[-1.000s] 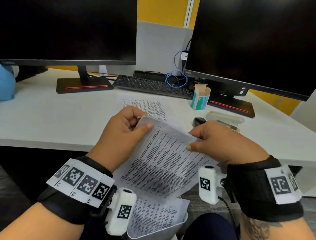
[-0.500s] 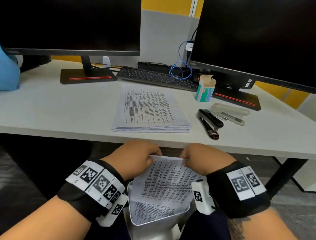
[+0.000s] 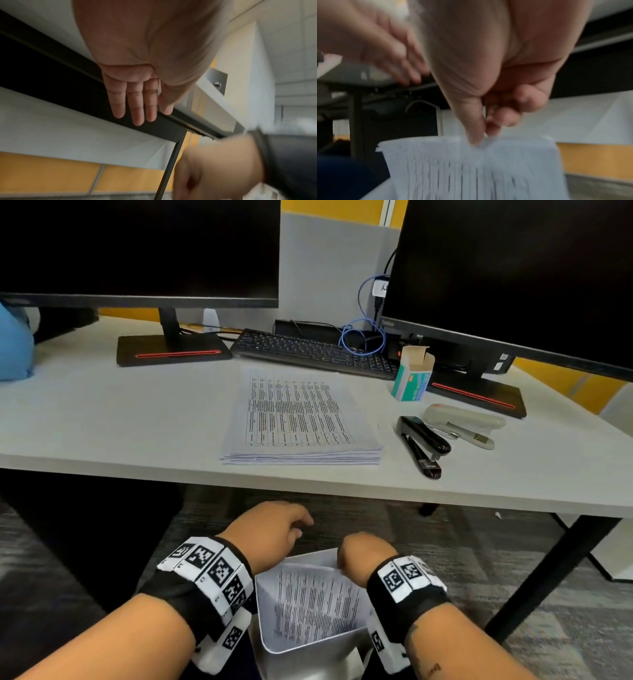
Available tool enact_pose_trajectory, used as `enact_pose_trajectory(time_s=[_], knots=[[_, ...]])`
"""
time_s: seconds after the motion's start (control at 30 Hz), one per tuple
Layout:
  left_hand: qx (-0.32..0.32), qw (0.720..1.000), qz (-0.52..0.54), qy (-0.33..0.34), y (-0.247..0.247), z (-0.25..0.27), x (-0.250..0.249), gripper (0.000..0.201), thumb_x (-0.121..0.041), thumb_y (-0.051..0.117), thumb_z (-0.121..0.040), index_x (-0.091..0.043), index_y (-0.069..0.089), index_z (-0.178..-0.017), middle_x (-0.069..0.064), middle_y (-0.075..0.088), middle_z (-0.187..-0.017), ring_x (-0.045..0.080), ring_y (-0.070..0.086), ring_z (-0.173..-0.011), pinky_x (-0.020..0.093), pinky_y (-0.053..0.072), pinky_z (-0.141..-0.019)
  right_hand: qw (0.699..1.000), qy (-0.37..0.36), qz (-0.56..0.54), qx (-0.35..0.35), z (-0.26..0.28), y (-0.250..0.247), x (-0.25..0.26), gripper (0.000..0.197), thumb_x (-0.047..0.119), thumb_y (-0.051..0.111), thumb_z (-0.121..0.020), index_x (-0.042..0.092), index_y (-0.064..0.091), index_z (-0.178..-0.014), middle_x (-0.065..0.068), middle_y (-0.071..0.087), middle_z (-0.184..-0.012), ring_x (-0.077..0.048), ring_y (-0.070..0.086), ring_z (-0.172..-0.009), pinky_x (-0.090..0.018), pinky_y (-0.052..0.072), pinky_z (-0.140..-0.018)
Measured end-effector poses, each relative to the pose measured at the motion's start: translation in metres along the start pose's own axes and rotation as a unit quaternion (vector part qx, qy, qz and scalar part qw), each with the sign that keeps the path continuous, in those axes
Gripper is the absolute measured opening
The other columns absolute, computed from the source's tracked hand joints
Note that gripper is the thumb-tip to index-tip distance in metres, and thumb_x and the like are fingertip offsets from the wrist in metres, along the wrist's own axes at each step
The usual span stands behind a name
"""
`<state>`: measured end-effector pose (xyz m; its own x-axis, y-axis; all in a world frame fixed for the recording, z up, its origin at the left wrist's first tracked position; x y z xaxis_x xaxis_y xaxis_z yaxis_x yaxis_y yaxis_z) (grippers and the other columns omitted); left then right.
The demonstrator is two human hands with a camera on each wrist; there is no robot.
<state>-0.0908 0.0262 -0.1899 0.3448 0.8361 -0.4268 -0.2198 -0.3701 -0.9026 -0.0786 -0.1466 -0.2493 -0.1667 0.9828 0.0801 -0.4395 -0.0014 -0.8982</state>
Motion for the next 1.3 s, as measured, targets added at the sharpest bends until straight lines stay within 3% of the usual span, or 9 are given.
enact_pose_trajectory(time_s=[0.37, 0.53, 0.67, 0.77, 0.87, 0.93, 1.03, 1.17, 1.3], knots=[[-0.027, 0.996, 0.075, 0.034, -0.036, 0.007, -0.037, 0.020, -0.027, 0.056, -0.096, -0.034, 0.066, -0.113, -0.014, 0.068, -0.101, 0.000, 0.059, -0.087, 0.014, 0.043, -0.077, 0.996, -0.021, -0.076, 0.038, -0.003, 0.009, -0.009, 0.030, 0.016, 0.062, -0.088, 0.022, 0.071, -0.116, -0.002, 0.068, -0.118, -0.020, 0.064, -0.107, -0.024, 0.048, -0.093], [-0.153, 0.972, 0.172, 0.042, -0.075, 0.014, -0.047, 0.013, -0.026, 0.060, -0.093, -0.035, 0.068, -0.097, -0.011, 0.071, -0.083, 0.002, 0.066, -0.072, 0.025, 0.053, -0.077, 0.977, -0.117, -0.176, 0.025, 0.022, -0.053, 0.005, 0.040, 0.023, 0.071, -0.085, 0.031, 0.065, -0.124, 0.008, 0.071, -0.110, -0.005, 0.063, -0.100, -0.021, 0.045, -0.095], [-0.315, 0.941, 0.114, 0.055, -0.107, 0.019, -0.042, 0.012, -0.024, 0.061, -0.092, -0.031, 0.070, -0.097, -0.017, 0.066, -0.087, 0.009, 0.061, -0.083, 0.027, 0.047, -0.076, 0.960, -0.174, -0.216, 0.040, 0.055, -0.090, 0.021, 0.047, 0.028, 0.074, -0.084, 0.034, 0.061, -0.129, 0.013, 0.071, -0.101, -0.001, 0.064, -0.100, -0.022, 0.044, -0.101], [-0.298, 0.955, 0.016, -0.002, -0.109, 0.011, -0.021, 0.021, -0.025, 0.059, -0.093, -0.025, 0.066, -0.113, -0.006, 0.064, -0.110, 0.019, 0.054, -0.109, 0.030, 0.041, -0.092, 0.932, -0.200, -0.301, -0.032, 0.078, -0.124, 0.028, 0.033, 0.022, 0.072, -0.087, 0.032, 0.067, -0.118, 0.004, 0.075, -0.092, -0.006, 0.070, -0.088, -0.024, 0.052, -0.092], [-0.233, 0.970, 0.002, -0.071, -0.102, 0.007, -0.003, 0.036, -0.030, 0.056, -0.095, -0.022, 0.056, -0.130, 0.004, 0.056, -0.132, 0.023, 0.049, -0.123, 0.033, 0.037, -0.103, 0.901, -0.123, -0.333, -0.250, 0.081, -0.158, 0.010, 0.025, 0.016, 0.061, -0.092, 0.033, 0.070, -0.108, 0.000, 0.075, -0.091, -0.020, 0.070, -0.082, -0.033, 0.058, -0.080], [-0.229, 0.970, 0.009, -0.085, -0.100, 0.009, 0.001, 0.040, -0.034, 0.055, -0.096, -0.022, 0.053, -0.134, 0.005, 0.054, -0.135, 0.023, 0.048, -0.124, 0.032, 0.037, -0.103, 0.886, -0.025, -0.310, -0.345, 0.076, -0.171, -0.008, 0.034, 0.009, 0.052, -0.093, 0.026, 0.068, -0.118, -0.001, 0.070, -0.113, -0.019, 0.065, -0.099, -0.029, 0.050, -0.090], [-0.229, 0.969, 0.004, -0.092, -0.101, 0.009, 0.003, 0.042, -0.038, 0.055, -0.095, -0.023, 0.052, -0.135, 0.004, 0.054, -0.134, 0.022, 0.050, -0.122, 0.032, 0.039, -0.100, 0.908, 0.059, -0.283, -0.304, 0.060, -0.172, -0.021, 0.045, 0.001, 0.048, -0.092, 0.019, 0.059, -0.132, -0.005, 0.061, -0.129, -0.021, 0.056, -0.118, -0.027, 0.041, -0.099], [-0.222, 0.969, 0.010, -0.106, -0.103, 0.010, 0.005, 0.045, -0.041, 0.058, -0.093, -0.026, 0.051, -0.135, 0.002, 0.054, -0.133, 0.021, 0.050, -0.121, 0.031, 0.040, -0.097, 0.916, 0.069, -0.275, -0.284, 0.051, -0.172, -0.022, 0.049, -0.003, 0.051, -0.090, 0.020, 0.058, -0.132, -0.005, 0.062, -0.125, -0.019, 0.057, -0.113, -0.021, 0.040, -0.089], [-0.225, 0.968, 0.001, -0.108, -0.103, 0.010, 0.007, 0.045, -0.044, 0.059, -0.092, -0.026, 0.052, -0.132, 0.002, 0.055, -0.130, 0.021, 0.051, -0.119, 0.030, 0.040, -0.094, 0.914, 0.065, -0.287, -0.280, 0.047, -0.175, -0.023, 0.048, -0.005, 0.056, -0.087, 0.019, 0.063, -0.128, -0.003, 0.064, -0.124, -0.019, 0.058, -0.113, -0.027, 0.044, -0.099]])
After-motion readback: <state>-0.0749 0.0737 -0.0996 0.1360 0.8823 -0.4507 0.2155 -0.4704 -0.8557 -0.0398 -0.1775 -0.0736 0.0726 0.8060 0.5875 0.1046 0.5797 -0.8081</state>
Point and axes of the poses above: each hand's wrist, its own z-axis away from the middle knuckle, its own y-axis out of the palm, x = y × z, the point moved 4 cm from there along -z, towards the middle knuckle
